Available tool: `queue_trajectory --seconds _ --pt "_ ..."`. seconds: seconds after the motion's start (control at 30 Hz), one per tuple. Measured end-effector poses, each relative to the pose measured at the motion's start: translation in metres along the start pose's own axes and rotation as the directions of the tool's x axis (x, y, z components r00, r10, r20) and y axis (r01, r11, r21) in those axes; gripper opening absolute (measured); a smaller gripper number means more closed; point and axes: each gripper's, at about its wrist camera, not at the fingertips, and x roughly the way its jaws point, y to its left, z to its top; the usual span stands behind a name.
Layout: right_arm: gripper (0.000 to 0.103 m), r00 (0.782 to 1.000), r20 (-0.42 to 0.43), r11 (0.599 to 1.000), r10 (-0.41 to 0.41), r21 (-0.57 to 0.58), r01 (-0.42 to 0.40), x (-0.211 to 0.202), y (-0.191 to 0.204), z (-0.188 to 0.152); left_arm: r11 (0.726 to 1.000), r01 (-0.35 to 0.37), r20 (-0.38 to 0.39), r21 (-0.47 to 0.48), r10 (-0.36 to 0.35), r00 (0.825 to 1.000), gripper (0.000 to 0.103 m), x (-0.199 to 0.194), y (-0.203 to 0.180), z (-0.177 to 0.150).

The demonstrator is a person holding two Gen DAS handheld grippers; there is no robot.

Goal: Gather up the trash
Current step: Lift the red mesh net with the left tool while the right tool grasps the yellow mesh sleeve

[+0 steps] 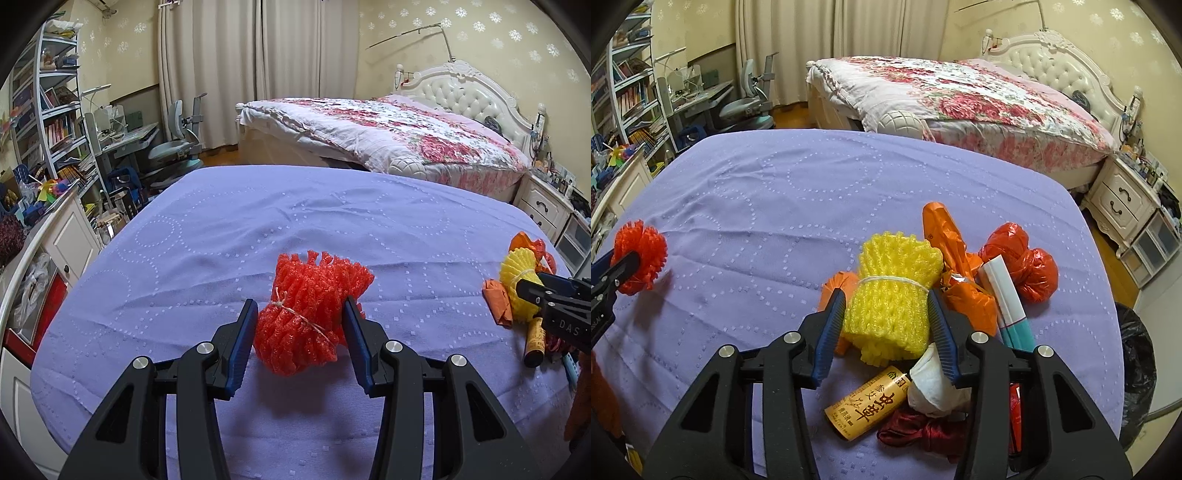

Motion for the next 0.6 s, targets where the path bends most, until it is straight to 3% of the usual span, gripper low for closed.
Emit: queue_trajectory --seconds 0.2,0.6 --pt "0.034 0.999 0.030 1.000 0.012 0.006 -0.012 -0.009 -0.003 0.000 1.000 0.021 0.002 0.003 -0.021 1.000 0.047 -0.005 -0.007 -0.001" --pt "0.033 0.985 0.170 0.999 0.009 0.031 -0.015 -0.069 -0.029 -0.001 0.995 0.093 0.058 0.021 -0.095 0.994 0.047 -0.033 -0.046 0.006"
